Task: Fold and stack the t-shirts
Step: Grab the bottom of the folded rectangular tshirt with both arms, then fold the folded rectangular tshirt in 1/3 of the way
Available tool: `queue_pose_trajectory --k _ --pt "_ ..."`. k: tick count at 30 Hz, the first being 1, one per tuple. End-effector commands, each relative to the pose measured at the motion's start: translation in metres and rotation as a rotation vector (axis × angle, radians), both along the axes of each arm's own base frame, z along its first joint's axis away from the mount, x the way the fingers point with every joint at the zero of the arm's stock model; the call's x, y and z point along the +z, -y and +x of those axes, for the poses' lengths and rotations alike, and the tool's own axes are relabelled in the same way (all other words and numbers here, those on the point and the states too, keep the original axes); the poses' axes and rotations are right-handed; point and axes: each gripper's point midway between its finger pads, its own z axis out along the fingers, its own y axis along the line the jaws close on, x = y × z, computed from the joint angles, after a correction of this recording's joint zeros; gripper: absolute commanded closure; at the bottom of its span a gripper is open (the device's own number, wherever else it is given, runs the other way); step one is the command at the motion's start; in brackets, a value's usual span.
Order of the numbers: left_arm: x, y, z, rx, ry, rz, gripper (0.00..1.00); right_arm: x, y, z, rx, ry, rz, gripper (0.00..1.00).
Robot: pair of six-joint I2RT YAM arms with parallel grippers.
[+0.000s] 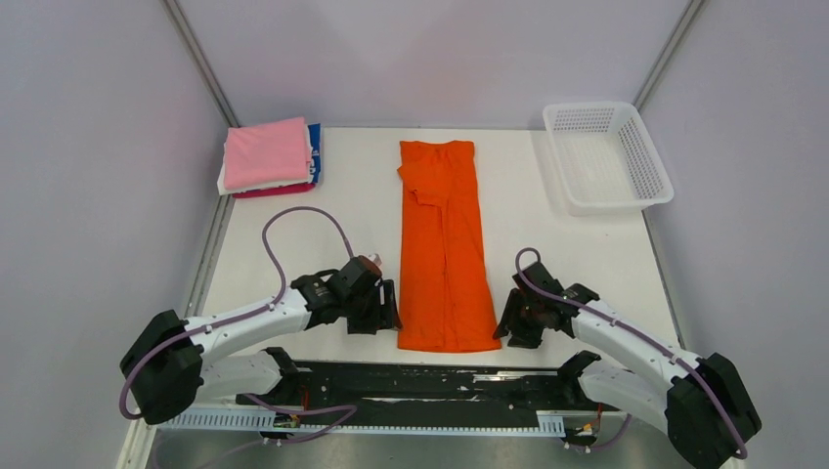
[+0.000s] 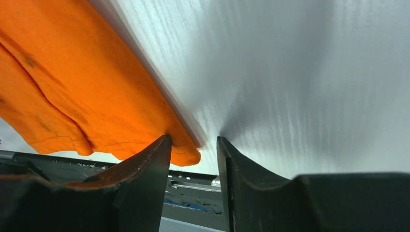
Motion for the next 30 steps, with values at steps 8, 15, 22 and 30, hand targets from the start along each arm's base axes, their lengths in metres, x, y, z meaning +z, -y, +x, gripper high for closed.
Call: queue_pose_trajectory --k 8,15,22,30 --pt "-0.014 0.027 -0.002 -0.052 -0.052 -0.065 0.4 -0.006 -0.028 -0.002 0.089 -0.039 0.133 0.71" --pt "-0.027 0.028 -0.01 -0.076 -0.099 -0.039 0.51 -0.008 -0.034 -0.007 0.106 -0.051 0.176 0.86" --pt "-0.026 0.031 -0.026 -0.123 -0.116 -0.027 0.68 -0.002 -0.038 -0.008 0.114 -0.038 0.211 0.94" --pt "-0.011 0.032 -0.036 -0.143 -0.12 -0.028 1.0 0.01 -0.046 -0.016 0.136 -0.046 0.286 1.0"
